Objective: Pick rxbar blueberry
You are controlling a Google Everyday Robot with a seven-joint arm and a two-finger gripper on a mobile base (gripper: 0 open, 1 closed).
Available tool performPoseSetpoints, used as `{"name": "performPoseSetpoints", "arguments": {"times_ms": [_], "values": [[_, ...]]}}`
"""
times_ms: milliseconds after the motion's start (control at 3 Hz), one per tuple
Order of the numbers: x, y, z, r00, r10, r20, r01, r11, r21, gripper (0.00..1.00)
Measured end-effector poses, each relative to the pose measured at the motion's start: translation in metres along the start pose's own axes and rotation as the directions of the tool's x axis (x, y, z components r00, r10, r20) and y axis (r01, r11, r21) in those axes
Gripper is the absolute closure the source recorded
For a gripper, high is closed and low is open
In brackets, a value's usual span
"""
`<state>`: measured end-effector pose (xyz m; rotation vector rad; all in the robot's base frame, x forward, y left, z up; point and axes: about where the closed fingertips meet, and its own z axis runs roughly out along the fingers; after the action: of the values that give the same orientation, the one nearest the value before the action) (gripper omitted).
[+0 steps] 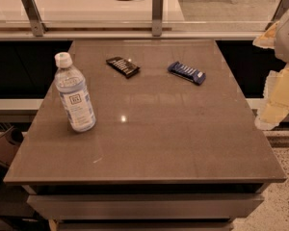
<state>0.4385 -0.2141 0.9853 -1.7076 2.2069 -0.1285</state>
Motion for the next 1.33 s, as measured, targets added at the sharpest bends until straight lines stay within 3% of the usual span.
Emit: {"name": "performPoseSetpoints", "arguments": {"times_ms": [333,667,1000,1333], "values": [[0.0,-0.001,-0.001,1.0,0.001,0.003,-0.001,1.0,0.003,0.0],[0.013,-0.024,0.001,0.996,0.054,0.072,-0.057,0.9976,0.039,0.0],[0.039,-0.065,0.008,0.971,0.13,0.2,-0.148,0.9859,0.078,0.0],[0.053,-0.105,0.019,0.933,0.163,0.321,-0.205,0.9738,0.099,0.0]]}}
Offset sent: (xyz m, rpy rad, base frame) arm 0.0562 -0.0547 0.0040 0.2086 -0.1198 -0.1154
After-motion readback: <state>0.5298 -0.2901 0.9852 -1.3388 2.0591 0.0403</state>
